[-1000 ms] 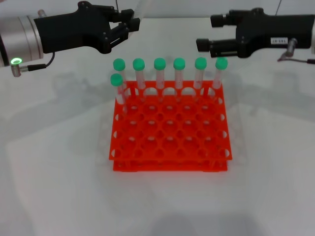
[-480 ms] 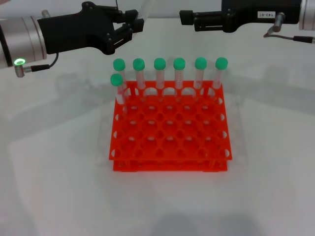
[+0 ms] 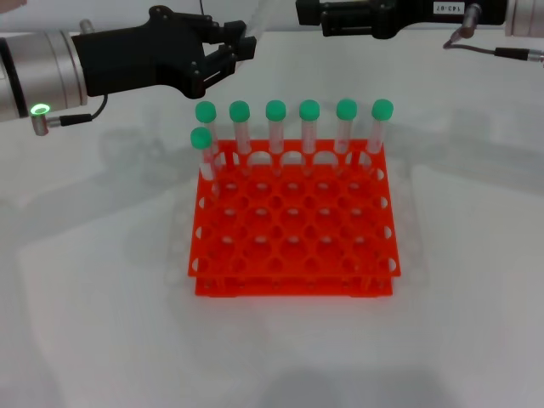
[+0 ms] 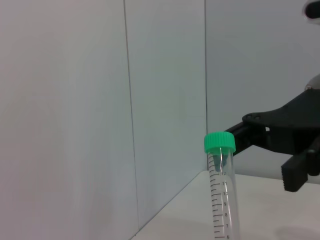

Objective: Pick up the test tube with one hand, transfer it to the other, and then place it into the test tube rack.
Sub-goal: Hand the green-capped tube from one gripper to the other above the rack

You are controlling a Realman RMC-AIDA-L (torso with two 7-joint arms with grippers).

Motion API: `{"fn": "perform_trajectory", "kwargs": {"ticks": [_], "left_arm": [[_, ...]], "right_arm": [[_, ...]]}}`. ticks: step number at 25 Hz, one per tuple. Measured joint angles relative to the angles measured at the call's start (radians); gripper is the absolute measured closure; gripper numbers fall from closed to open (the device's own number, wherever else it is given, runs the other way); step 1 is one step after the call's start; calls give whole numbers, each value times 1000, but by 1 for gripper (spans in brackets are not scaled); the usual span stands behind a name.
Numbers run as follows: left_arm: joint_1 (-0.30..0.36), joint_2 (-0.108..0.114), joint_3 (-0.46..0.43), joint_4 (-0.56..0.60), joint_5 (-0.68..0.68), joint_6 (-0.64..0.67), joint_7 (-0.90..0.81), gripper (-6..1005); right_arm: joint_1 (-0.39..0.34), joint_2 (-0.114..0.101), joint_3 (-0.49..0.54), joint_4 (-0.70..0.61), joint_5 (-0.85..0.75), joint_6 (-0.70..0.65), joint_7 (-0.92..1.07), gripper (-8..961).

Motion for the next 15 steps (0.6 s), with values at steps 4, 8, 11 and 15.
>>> {"fn": "perform_trajectory", "kwargs": {"ticks": [4, 8, 11, 15], "left_arm": [[0, 0, 2, 0, 0, -2, 0, 808], [1, 0, 9, -1, 0, -5, 0, 808], [2, -1, 10, -2, 0, -6, 0, 809], [1, -1, 11, -3, 0, -7, 1, 809]], "right_arm": [[7, 0, 0, -5, 5, 1, 4, 217], [12, -1, 0, -7, 12, 3, 5, 222], [18, -1, 0, -4, 12, 4, 5, 227], [22, -1, 0, -2, 12, 4, 5, 233]]}}
